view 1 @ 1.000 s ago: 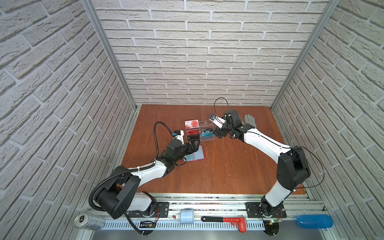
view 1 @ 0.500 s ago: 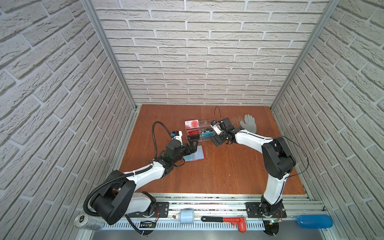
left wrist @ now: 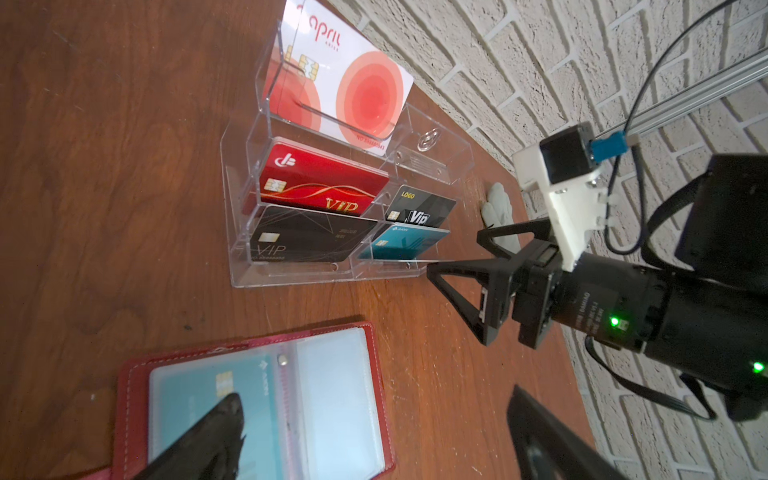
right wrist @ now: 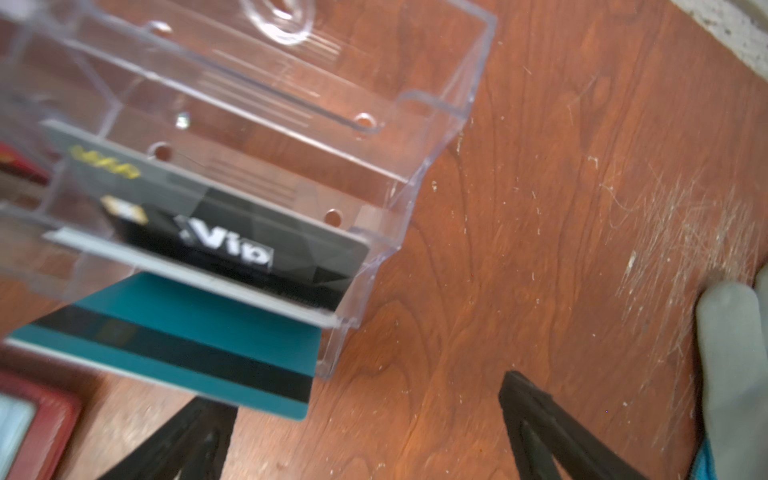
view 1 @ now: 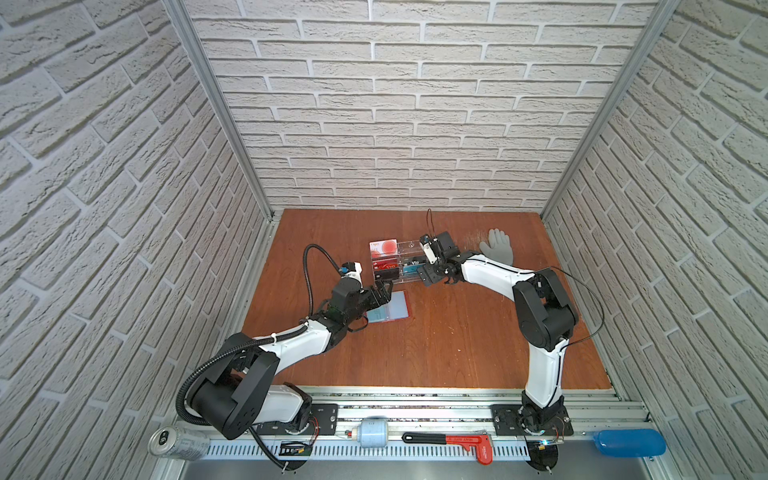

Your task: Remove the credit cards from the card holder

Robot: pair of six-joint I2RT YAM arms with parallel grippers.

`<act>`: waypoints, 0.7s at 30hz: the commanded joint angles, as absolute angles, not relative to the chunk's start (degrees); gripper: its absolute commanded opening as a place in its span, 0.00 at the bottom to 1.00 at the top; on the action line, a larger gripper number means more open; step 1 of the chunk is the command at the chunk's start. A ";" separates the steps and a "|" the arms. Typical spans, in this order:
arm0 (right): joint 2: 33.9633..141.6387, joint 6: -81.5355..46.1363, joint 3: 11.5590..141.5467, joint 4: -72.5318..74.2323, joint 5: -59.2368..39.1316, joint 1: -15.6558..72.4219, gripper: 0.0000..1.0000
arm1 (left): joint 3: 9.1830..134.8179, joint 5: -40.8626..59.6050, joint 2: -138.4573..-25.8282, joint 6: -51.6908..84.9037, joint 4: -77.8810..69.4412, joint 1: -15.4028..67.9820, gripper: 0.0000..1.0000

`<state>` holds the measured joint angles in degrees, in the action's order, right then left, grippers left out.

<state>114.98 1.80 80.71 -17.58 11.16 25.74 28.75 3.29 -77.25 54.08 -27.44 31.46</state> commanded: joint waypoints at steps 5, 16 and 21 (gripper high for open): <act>116.96 -3.00 83.58 -14.84 13.58 26.19 1.00 | 28.39 3.95 -76.99 54.24 -30.73 30.48 0.98; 110.23 -7.09 78.78 -13.49 11.81 26.28 1.00 | 27.96 5.23 -77.50 54.93 -30.89 29.53 0.98; 104.66 -9.77 74.13 -14.59 11.47 26.37 1.00 | 27.86 5.93 -77.96 55.79 -31.29 29.53 0.98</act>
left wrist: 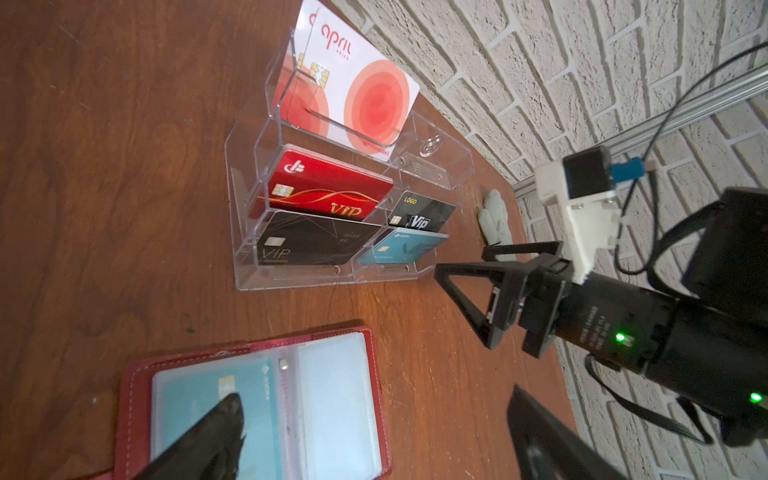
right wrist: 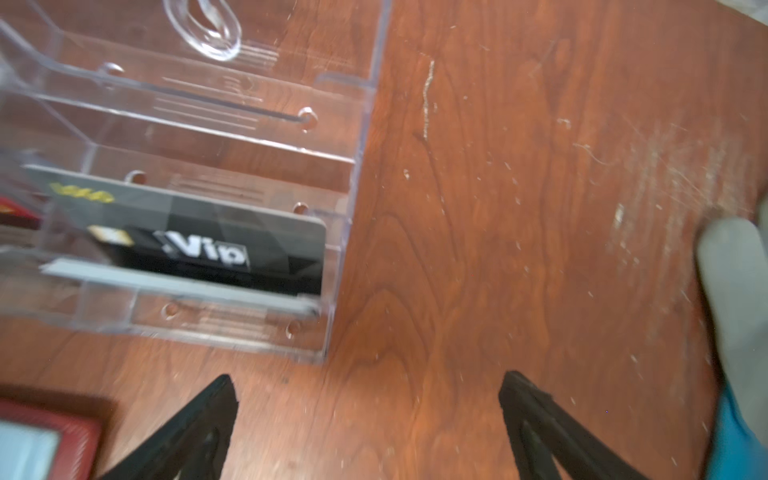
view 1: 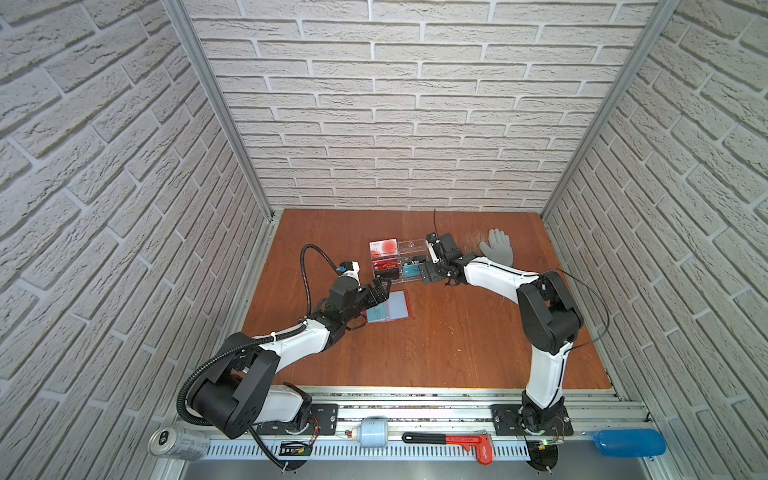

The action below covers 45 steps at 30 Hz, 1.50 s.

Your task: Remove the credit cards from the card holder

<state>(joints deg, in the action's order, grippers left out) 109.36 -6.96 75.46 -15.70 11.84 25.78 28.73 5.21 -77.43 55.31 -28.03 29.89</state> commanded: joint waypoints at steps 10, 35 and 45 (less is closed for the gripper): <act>87.21 -36.27 58.79 -15.21 -4.41 20.15 0.99 | 25.80 5.21 -74.03 56.45 -29.19 30.96 0.98; 78.83 -24.09 51.97 -18.86 2.73 31.60 1.00 | 20.51 2.50 -58.61 51.88 -12.27 29.51 0.98; 90.59 -24.53 57.79 -17.03 5.11 37.82 1.00 | 20.61 10.28 -64.38 57.35 -20.71 25.81 0.98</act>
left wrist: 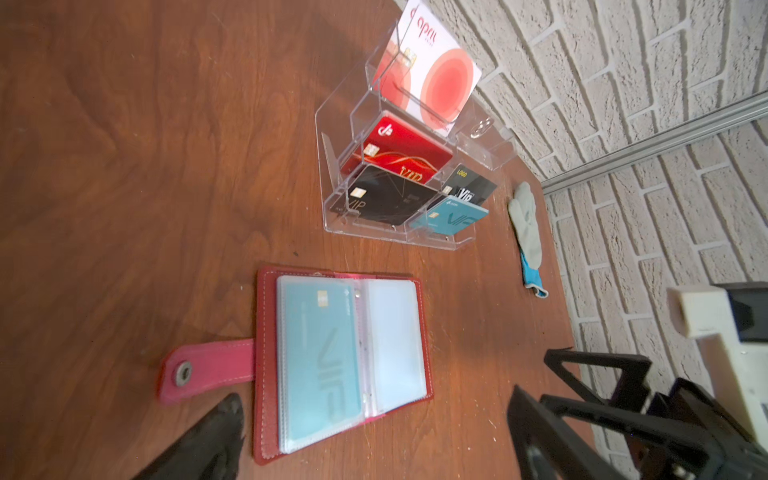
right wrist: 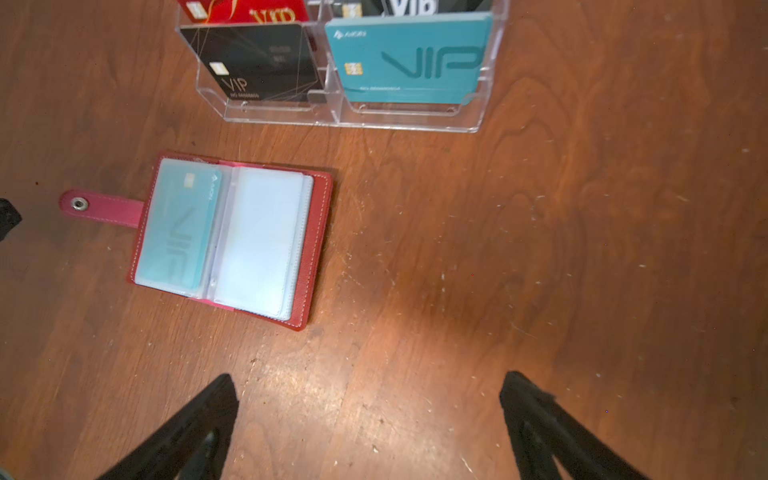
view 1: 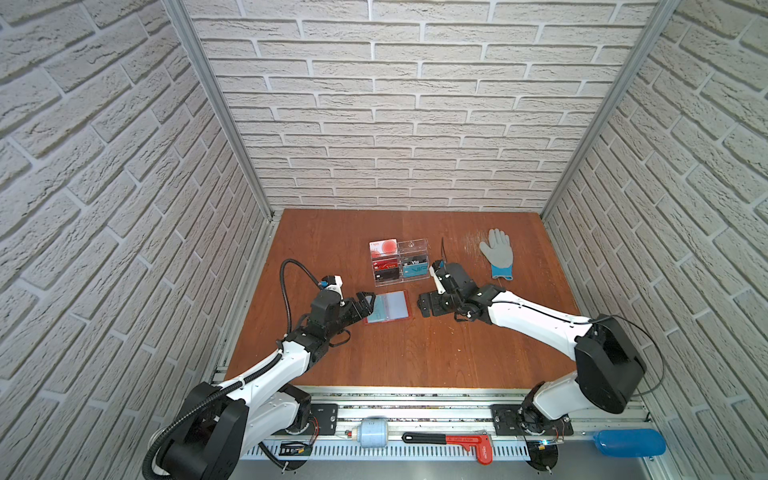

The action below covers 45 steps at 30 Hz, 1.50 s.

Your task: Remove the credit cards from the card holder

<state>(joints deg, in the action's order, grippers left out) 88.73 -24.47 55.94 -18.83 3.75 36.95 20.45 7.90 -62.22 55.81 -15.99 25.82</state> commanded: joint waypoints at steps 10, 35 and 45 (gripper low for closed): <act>99.49 -26.36 63.72 -17.97 7.57 38.05 1.00 | 24.93 13.94 -77.27 60.82 -27.82 25.88 0.98; 110.00 -28.90 69.81 -22.24 11.14 38.00 1.00 | 27.24 13.10 -81.73 61.33 -25.50 25.06 0.98; 110.83 -29.27 69.26 -22.15 11.56 37.97 1.00 | 27.51 12.61 -81.72 61.08 -23.79 24.97 0.98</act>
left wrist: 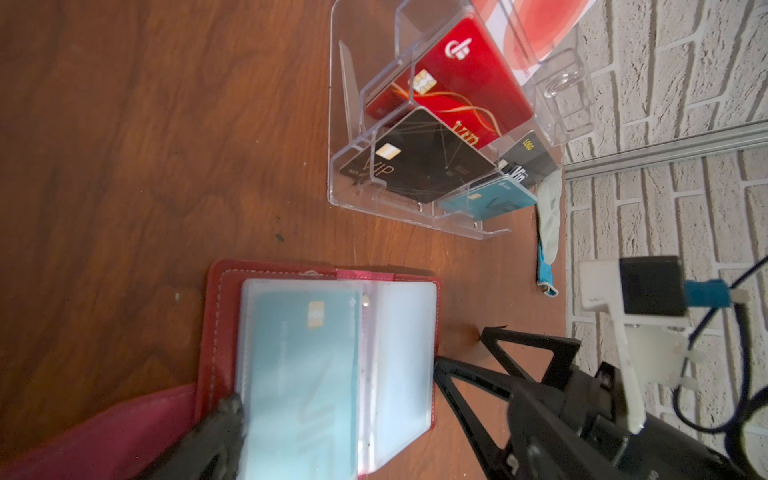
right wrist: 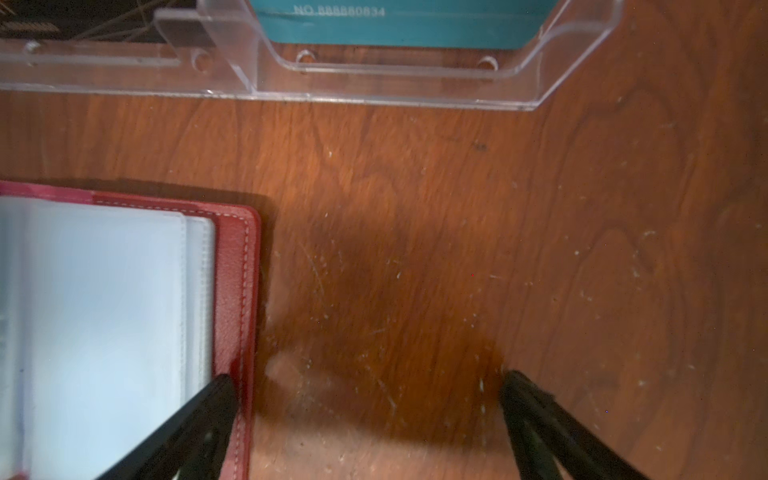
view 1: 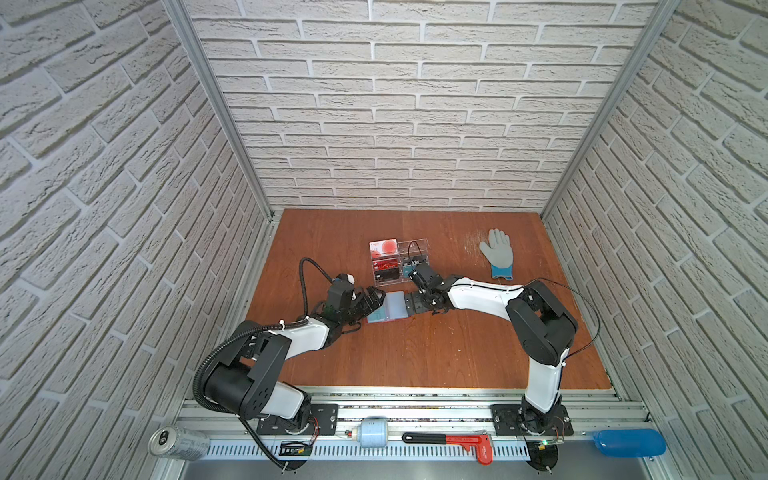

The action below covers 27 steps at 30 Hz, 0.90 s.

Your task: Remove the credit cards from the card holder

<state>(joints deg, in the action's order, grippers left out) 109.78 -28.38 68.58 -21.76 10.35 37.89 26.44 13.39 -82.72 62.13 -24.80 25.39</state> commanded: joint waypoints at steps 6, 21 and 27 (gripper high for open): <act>111.05 -29.45 69.05 -21.84 11.53 37.97 1.00 | 27.60 13.00 -82.34 61.23 -24.58 25.09 0.98; 111.53 -29.70 68.73 -21.05 10.27 37.97 1.00 | 28.21 13.18 -81.55 61.35 -25.71 26.19 0.98; 111.97 -29.83 68.90 -20.79 9.50 37.97 1.00 | 28.04 13.62 -82.59 61.92 -27.72 26.69 0.98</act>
<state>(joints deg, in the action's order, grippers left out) 109.95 -28.75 68.58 -21.58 10.46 37.89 26.96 13.23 -82.72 62.17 -24.16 26.15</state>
